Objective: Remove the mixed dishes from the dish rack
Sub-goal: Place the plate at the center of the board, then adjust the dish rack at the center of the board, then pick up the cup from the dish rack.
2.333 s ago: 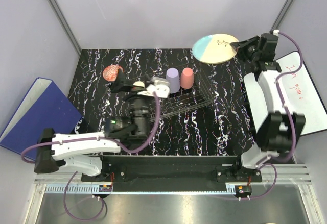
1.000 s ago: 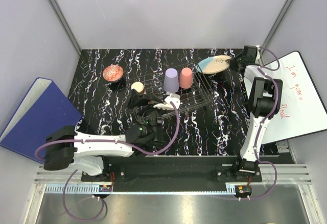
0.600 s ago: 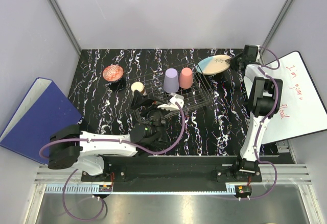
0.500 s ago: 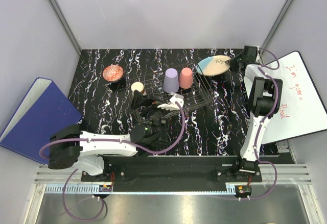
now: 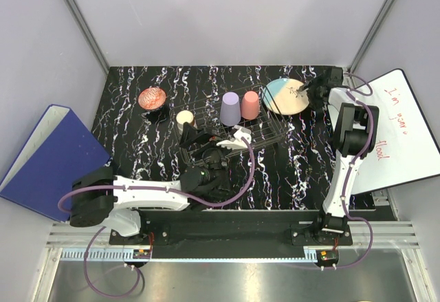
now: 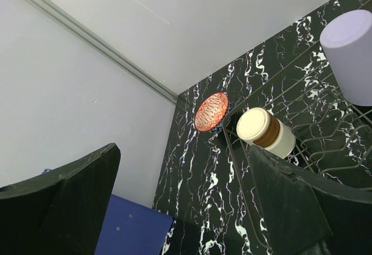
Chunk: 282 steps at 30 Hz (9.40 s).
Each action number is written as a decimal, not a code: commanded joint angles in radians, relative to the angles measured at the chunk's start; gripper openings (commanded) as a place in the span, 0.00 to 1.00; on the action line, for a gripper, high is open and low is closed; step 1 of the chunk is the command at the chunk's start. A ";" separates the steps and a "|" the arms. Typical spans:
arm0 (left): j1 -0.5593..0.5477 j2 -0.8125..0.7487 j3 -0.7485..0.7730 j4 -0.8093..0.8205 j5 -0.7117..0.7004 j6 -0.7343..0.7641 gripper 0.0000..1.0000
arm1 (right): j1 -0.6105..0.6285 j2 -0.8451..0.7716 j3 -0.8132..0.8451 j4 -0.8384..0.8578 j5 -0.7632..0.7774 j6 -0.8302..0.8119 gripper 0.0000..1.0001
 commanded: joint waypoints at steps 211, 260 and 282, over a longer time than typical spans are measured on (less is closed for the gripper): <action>0.748 -0.259 0.310 -1.940 0.951 -2.050 0.99 | 0.678 -0.291 0.100 -0.065 0.316 -0.658 0.32; 0.815 -0.462 0.019 -0.848 1.895 -2.270 0.99 | 0.592 -1.257 -0.739 0.617 -0.141 -0.034 0.00; 0.815 -0.390 0.089 -0.944 1.986 -2.265 0.00 | 0.640 -1.188 -0.756 0.517 -0.186 -0.056 0.74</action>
